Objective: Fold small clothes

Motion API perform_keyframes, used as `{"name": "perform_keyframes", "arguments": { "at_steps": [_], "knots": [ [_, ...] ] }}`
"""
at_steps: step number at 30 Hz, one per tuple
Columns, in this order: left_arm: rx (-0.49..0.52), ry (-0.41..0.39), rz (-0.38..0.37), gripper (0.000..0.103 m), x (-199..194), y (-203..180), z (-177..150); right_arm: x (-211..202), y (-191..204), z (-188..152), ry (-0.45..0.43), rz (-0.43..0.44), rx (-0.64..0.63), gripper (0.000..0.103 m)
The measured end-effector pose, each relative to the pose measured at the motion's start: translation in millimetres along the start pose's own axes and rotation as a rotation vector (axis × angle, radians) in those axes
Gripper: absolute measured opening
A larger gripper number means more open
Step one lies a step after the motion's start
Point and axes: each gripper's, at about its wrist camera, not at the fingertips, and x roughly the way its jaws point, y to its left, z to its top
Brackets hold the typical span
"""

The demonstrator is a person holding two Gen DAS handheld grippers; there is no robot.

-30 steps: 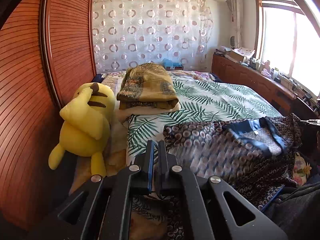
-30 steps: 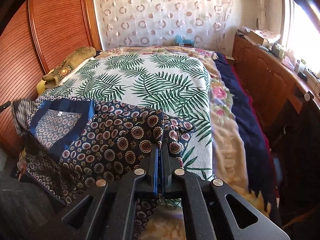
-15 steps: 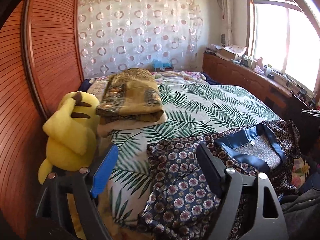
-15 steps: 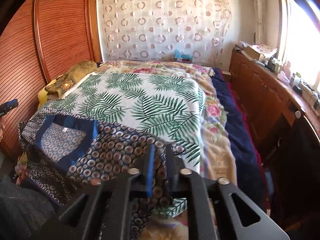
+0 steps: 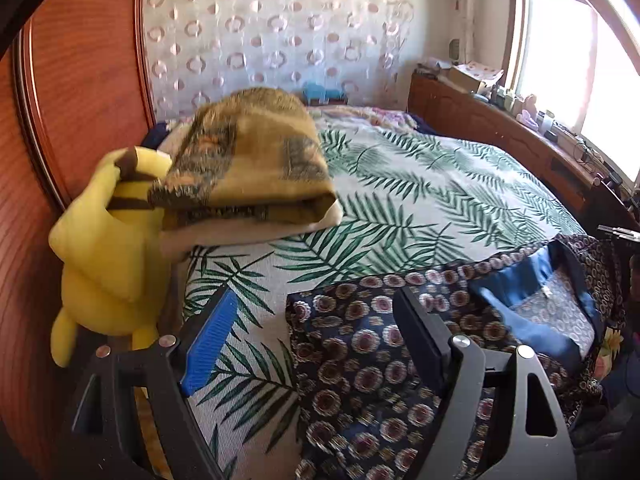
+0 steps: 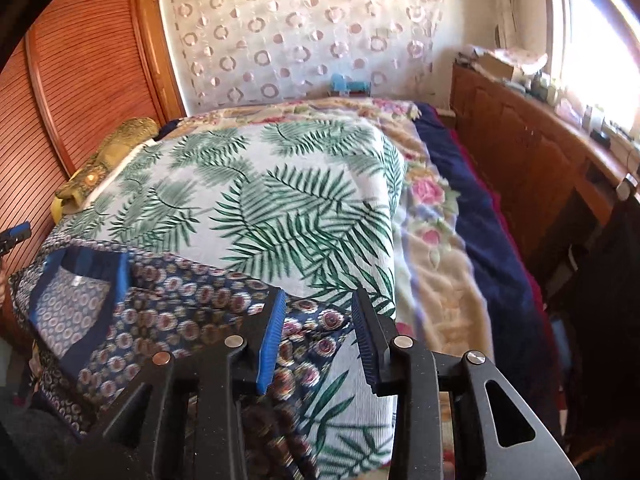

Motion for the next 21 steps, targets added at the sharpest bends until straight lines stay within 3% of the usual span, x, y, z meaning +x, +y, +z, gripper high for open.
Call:
{"name": "perform_keyframes", "arguments": {
  "at_steps": [5, 13, 21],
  "knots": [
    [-0.032, 0.100, -0.001, 0.081, 25, 10, -4, 23, -7, -3, 0.064, 0.022, 0.047, 0.043],
    [-0.022, 0.132, -0.014, 0.081, 35, 4, -12, 28, 5, -2, 0.067, 0.050, 0.025, 0.050],
    [-0.016, 0.172, -0.016, 0.078, 47, 3, -8, 36, 11, -4, 0.065, 0.002, -0.024, 0.051]
  ]
}}
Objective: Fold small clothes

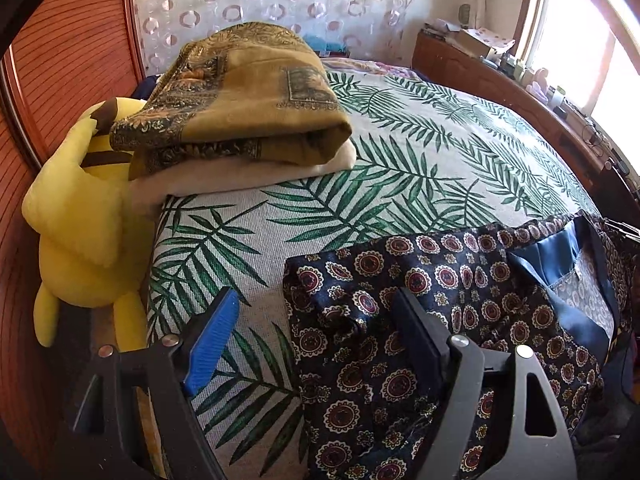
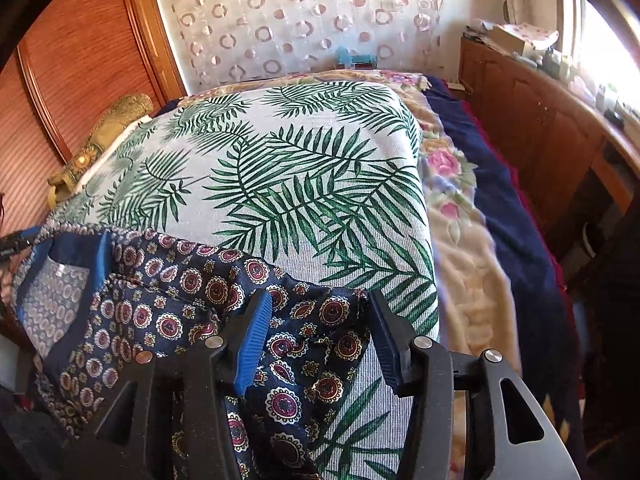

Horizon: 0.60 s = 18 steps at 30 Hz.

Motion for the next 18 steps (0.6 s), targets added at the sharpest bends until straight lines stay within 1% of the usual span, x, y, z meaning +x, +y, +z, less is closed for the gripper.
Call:
{"name": "perform_keyframes", "arguments": {
  "at_steps": [2, 4, 5, 7, 8, 9, 10, 11, 12, 13, 14, 15, 16, 17, 18],
  "knots": [
    [-0.001, 0.002, -0.011, 0.074, 1, 0, 2, 3, 5, 0, 0.006, -0.024, -0.023, 0.051],
    [-0.003, 0.004, -0.024, 0.061, 2, 0, 3, 5, 7, 2, 0.011, -0.033, -0.031, 0.051],
    [-0.002, 0.005, -0.036, 0.058, 3, -1, 4, 5, 8, 2, 0.014, -0.033, -0.031, 0.051],
    [0.008, 0.006, -0.064, 0.043, 4, -4, 6, 6, 8, 3, 0.016, -0.032, -0.031, 0.051],
    [0.011, 0.012, -0.078, 0.040, 5, -5, 8, 7, 8, 4, 0.017, -0.032, -0.032, 0.051],
    [0.014, 0.019, -0.069, 0.033, 6, -5, 10, 7, 8, 4, 0.018, -0.032, -0.035, 0.051],
    [0.018, 0.026, -0.055, 0.024, 6, -4, 12, 7, 8, 4, 0.018, -0.032, -0.037, 0.051],
    [0.019, 0.034, -0.054, 0.019, 7, -4, 13, 7, 9, 3, 0.018, -0.033, -0.040, 0.049],
    [0.020, 0.038, -0.065, 0.009, 7, -4, 13, 7, 9, 3, 0.018, -0.035, -0.046, 0.046],
    [0.027, 0.037, -0.068, 0.006, 6, -5, 12, 6, 9, 3, 0.018, -0.034, -0.051, 0.035],
    [0.040, 0.032, -0.067, 0.006, 4, -8, 10, 5, 9, 3, 0.019, -0.024, -0.056, 0.019],
    [0.053, 0.027, -0.066, 0.005, 1, -11, 9, 4, 10, 2, 0.025, 0.000, -0.058, 0.012],
    [0.067, 0.006, -0.050, 0.005, -4, -15, 7, 3, 11, 1, 0.028, 0.016, -0.060, 0.010],
    [0.079, -0.046, -0.025, 0.005, -18, -20, 6, 1, 11, 0, 0.032, 0.019, -0.067, 0.008],
    [0.082, -0.073, -0.032, 0.005, -28, -23, 6, -3, 12, 0, 0.039, 0.025, -0.065, 0.007]
  ]
}}
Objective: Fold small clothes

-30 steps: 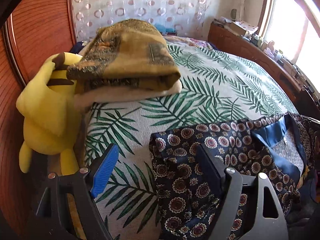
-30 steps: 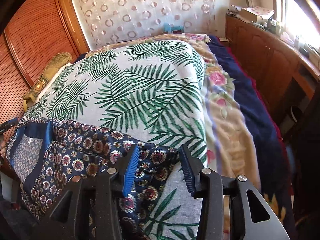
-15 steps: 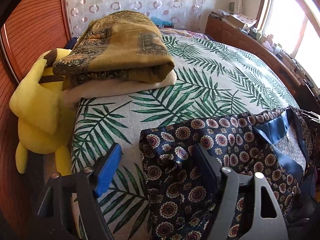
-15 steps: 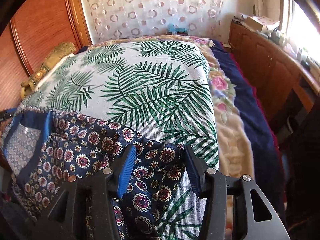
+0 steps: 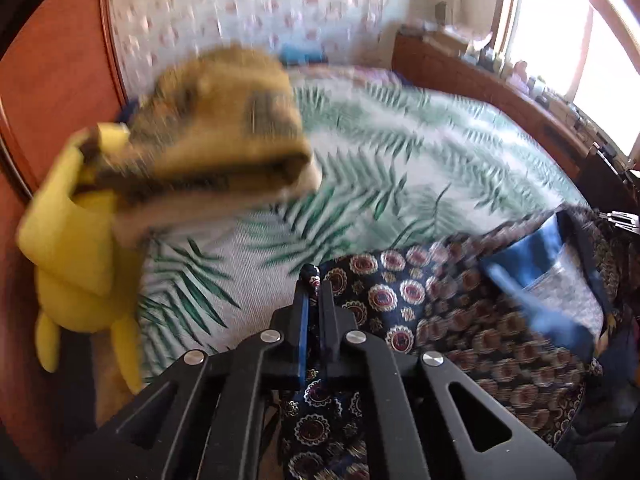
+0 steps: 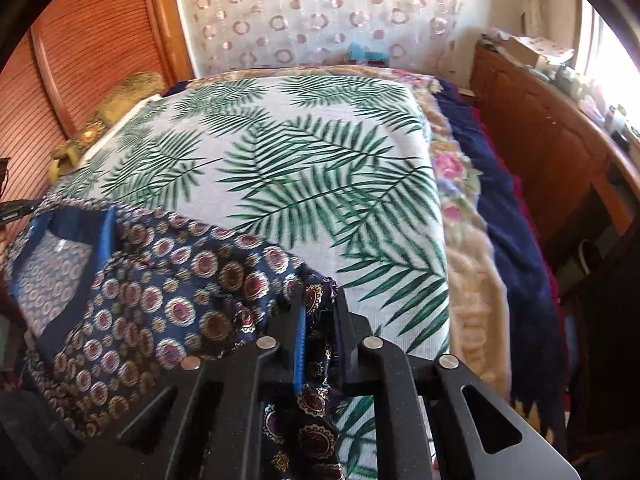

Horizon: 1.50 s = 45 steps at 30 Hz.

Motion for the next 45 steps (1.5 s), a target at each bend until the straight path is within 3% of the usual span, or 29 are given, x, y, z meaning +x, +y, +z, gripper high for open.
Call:
{"name": "perform_keyframes", "arguments": {
  "at_steps": [2, 8, 14, 19, 28, 32, 38, 41, 43, 44, 45],
  "knots": [
    [-0.012, -0.079, -0.017, 0.004, -29, -4, 3, -19, -2, 3, -0.023, 0.002, 0.010, 0.006],
    [0.018, -0.316, 0.002, 0.004, -136, -22, 18, -118, -4, 16, -0.228, -0.015, 0.014, 0.005],
    [0.031, -0.531, 0.005, 0.004, -216, -28, 36, -215, 11, 29, -0.413, -0.057, -0.037, 0.005],
    [0.030, -0.636, 0.018, 0.004, -248, -30, 51, -286, 23, 45, -0.555, -0.088, -0.092, 0.005],
    [0.006, -0.782, 0.043, 0.004, -289, -19, 87, -350, 43, 84, -0.695, -0.149, -0.207, 0.005],
    [-0.001, -0.744, 0.106, 0.004, -263, -4, 120, -324, 40, 128, -0.665, -0.169, -0.218, 0.005],
    [-0.001, -0.578, 0.210, 0.005, -137, 25, 158, -196, 33, 210, -0.519, -0.222, -0.181, 0.005],
    [0.046, -0.462, 0.147, 0.015, -62, 43, 167, -108, 17, 238, -0.422, -0.235, -0.105, 0.010],
    [0.011, -0.359, 0.149, 0.022, -21, 60, 169, -62, 9, 249, -0.321, -0.245, -0.069, 0.014],
    [-0.011, -0.323, 0.146, 0.022, -6, 67, 166, -42, 3, 249, -0.269, -0.245, -0.035, 0.021],
    [-0.028, -0.303, 0.115, 0.029, 4, 74, 161, -26, -3, 246, -0.236, -0.243, 0.001, 0.023]
  ]
}}
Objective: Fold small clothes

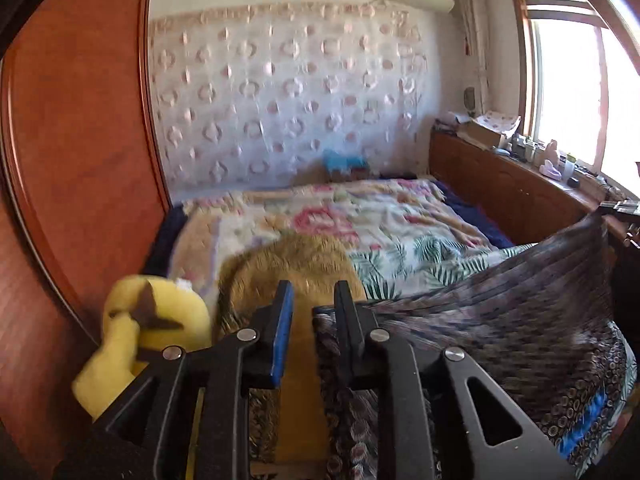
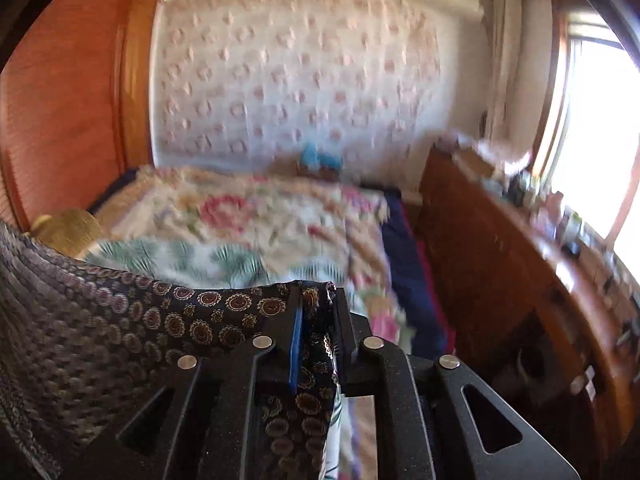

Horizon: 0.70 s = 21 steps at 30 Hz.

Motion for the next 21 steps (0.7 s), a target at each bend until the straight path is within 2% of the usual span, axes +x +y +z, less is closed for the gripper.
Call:
{"name": "perform_keyframes", "arguments": {
  "at_steps": [1, 2, 4, 5, 8, 11, 16, 21],
  "knots": [
    [-0.014, 0.012, -0.016, 0.043, 4, 3, -8, 10, -1, -8, 0.023, -0.003, 0.013, 0.023],
    [-0.016, 0.021, -0.025, 0.049, 5, 3, -14, 14, -1, -15, 0.036, -0.003, 0.010, 0.023],
    [-0.012, 0.027, -0.048, 0.068, 3, -1, -25, 18, 2, -25, 0.054, -0.003, -0.008, 0.026],
    [-0.008, 0.039, -0.070, 0.071, 0, -4, -32, 16, 2, -32, 0.066, -0.011, -0.017, 0.028],
    [0.008, 0.052, -0.080, 0.072, -7, -13, -43, 13, -18, -30, 0.072, 0.018, -0.010, 0.040],
    [0.030, 0.046, -0.069, 0.072, -23, -32, -51, -7, -26, -35, 0.088, 0.042, 0.008, 0.040],
    [0.038, 0.062, -0.135, 0.072, -40, -55, -83, -26, -37, -69, 0.107, 0.122, 0.053, 0.041],
    [0.057, 0.124, -0.145, 0.073, -40, -80, -116, -21, -47, -96, 0.159, 0.107, 0.027, 0.041]
  ]
}}
